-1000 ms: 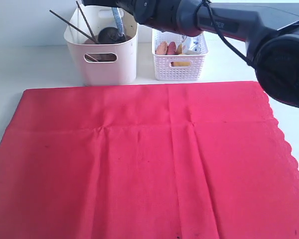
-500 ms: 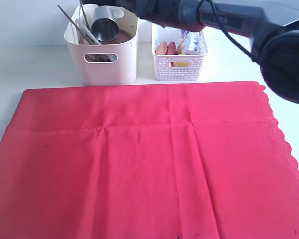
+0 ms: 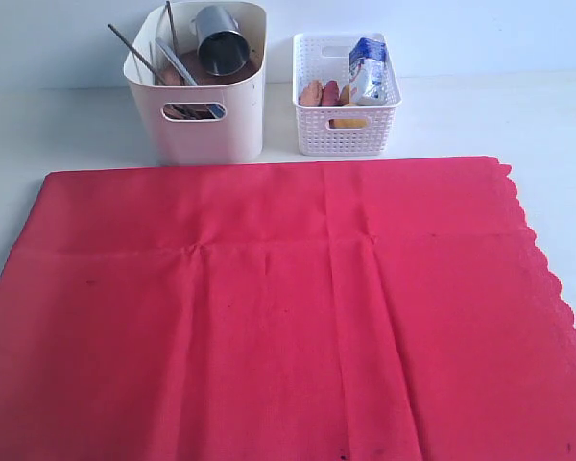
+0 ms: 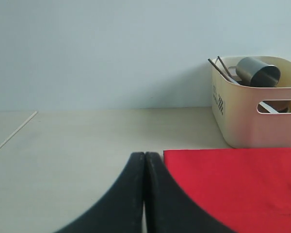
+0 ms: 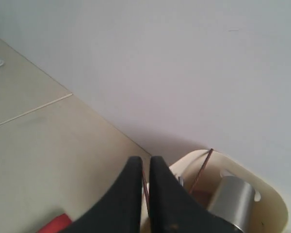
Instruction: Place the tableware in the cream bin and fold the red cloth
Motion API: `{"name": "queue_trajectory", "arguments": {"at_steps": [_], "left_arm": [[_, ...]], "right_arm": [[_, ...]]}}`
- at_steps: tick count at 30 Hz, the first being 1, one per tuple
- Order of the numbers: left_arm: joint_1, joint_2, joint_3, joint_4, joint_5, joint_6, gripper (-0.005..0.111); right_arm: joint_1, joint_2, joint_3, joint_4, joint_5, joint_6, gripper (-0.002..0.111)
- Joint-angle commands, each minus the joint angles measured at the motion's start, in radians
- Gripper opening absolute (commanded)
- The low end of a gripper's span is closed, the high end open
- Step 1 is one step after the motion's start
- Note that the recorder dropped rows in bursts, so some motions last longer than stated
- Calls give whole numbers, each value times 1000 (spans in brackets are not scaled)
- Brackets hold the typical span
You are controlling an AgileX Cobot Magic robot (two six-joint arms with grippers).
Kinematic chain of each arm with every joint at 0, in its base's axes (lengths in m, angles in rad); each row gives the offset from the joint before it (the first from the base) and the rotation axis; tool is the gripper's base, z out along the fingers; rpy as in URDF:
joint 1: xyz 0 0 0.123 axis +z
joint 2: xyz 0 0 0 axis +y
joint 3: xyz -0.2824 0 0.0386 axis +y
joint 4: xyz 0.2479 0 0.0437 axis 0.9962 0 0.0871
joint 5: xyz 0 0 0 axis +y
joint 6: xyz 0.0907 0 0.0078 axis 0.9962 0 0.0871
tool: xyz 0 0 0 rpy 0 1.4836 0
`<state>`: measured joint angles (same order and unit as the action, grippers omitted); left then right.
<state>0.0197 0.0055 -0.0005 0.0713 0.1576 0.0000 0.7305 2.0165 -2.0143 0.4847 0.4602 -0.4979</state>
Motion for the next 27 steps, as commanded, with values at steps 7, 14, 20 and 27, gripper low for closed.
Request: {"name": "queue_trajectory", "arguments": {"at_steps": [7, 14, 20, 27], "left_arm": [[2, -6, 1, 2, -3, 0, 0], [2, -6, 1, 2, -3, 0, 0], [2, -6, 1, 2, -3, 0, 0], [2, -6, 1, 2, -3, 0, 0]], "right_arm": [[-9, -269, 320, -346, -39, 267, 0], [-28, -508, 643, -356, -168, 267, 0], [-120, -701, 879, -356, -224, 310, 0], [-250, -912, 1145, -354, -321, 347, 0]]}}
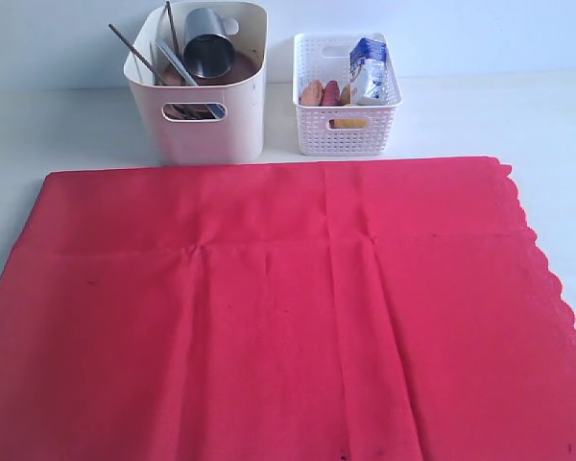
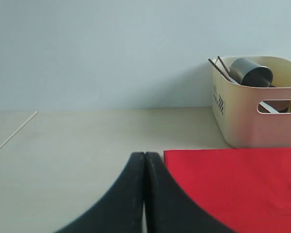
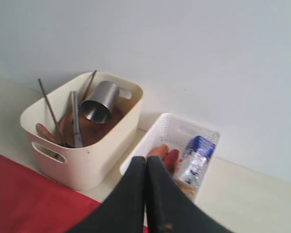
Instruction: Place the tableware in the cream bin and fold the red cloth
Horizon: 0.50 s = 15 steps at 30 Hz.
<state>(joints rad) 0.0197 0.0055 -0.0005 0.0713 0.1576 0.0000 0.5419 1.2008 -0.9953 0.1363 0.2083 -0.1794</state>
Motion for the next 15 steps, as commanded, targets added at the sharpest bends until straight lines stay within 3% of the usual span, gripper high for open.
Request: {"name": "queue_trajectory", "arguments": {"at_steps": [1, 7, 15], "left_arm": [[2, -6, 1, 2, -3, 0, 0], [2, -6, 1, 2, -3, 0, 0], [2, -6, 1, 2, -3, 0, 0]], "right_arm": [[-77, -119, 160, -5, -82, 32, 0], [-138, -184, 345, -5, -133, 57, 0], [-142, -188, 566, -5, -270, 132, 0]]}}
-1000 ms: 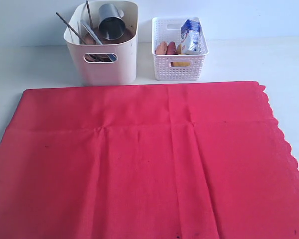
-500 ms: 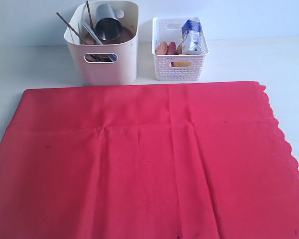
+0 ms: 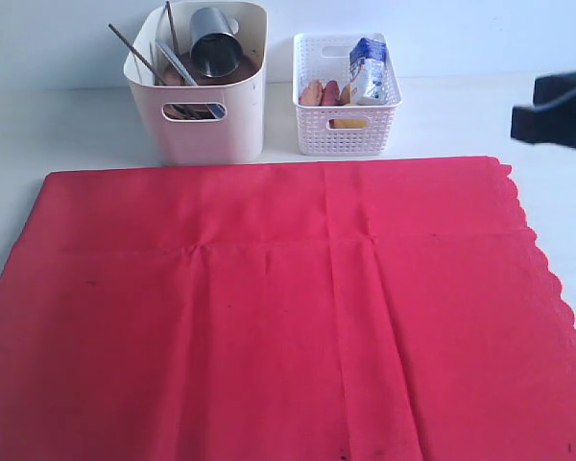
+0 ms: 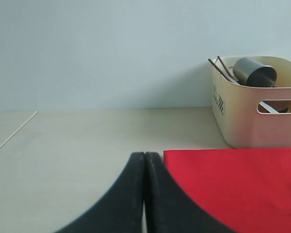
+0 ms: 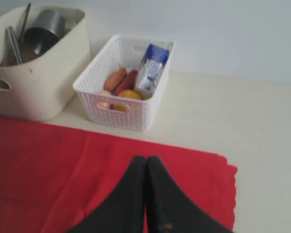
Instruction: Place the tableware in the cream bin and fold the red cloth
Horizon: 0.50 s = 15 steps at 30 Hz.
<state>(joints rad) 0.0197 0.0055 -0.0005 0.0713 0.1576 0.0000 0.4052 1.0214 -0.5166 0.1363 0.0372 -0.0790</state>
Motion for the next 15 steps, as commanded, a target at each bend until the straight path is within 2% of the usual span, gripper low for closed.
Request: {"name": "queue_trajectory", "arguments": {"at_steps": [1, 15], "left_arm": [[2, -6, 1, 2, -3, 0, 0], [2, -6, 1, 2, -3, 0, 0]], "right_arm": [[-5, -9, 111, -5, -118, 35, 0], [-5, -7, 239, -5, -141, 46, 0]]}}
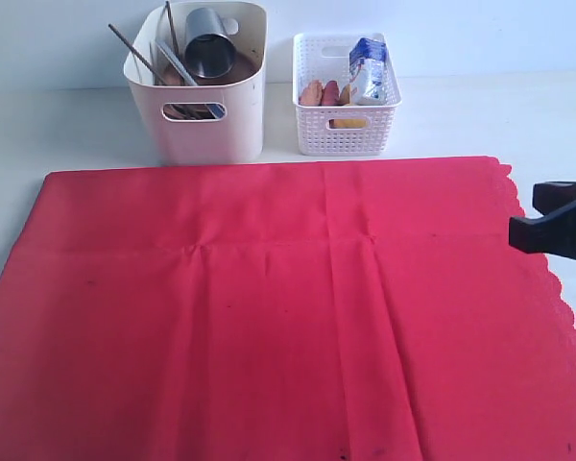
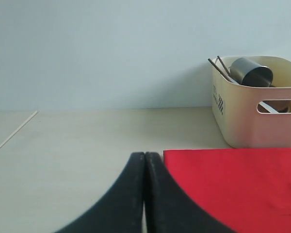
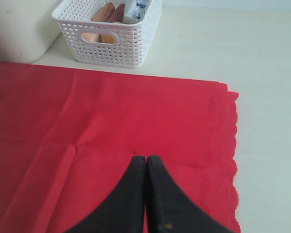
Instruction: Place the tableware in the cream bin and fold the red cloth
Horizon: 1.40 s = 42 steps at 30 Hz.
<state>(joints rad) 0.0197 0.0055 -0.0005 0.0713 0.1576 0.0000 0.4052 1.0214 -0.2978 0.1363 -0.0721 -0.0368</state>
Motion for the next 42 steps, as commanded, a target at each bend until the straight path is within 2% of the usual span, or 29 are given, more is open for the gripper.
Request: {"name": "queue_trajectory", "arguments": {"at_steps": [1, 25, 28, 32, 34, 35, 37, 40, 42], "left_arm": [[2, -6, 1, 2, -3, 0, 0], [2, -6, 1, 2, -15, 0, 0], [2, -6, 1, -16, -158, -70, 0], [2, -6, 1, -23, -372, -422, 0], [2, -6, 1, -16, -483, -471, 0], [2, -6, 1, 11, -531, -469, 0], [2, -6, -18, 24, -541, -419, 0], [17, 65, -110, -57, -450, -274, 0], [29, 159, -156, -111, -397, -236, 0]], "right_arm": [[-5, -7, 25, -5, -34, 3, 0], [-3, -7, 25, -5, -89, 22, 0], [-3, -7, 25, -5, -98, 37, 0], [-3, -7, 25, -5, -126, 37, 0], [-3, -7, 25, -5, -144, 37, 0], [-3, -7, 25, -5, -146, 37, 0], [-3, -7, 25, -5, -146, 37, 0], [-3, -7, 25, -5, -148, 37, 0], [-3, -7, 25, -5, -156, 37, 0]]}}
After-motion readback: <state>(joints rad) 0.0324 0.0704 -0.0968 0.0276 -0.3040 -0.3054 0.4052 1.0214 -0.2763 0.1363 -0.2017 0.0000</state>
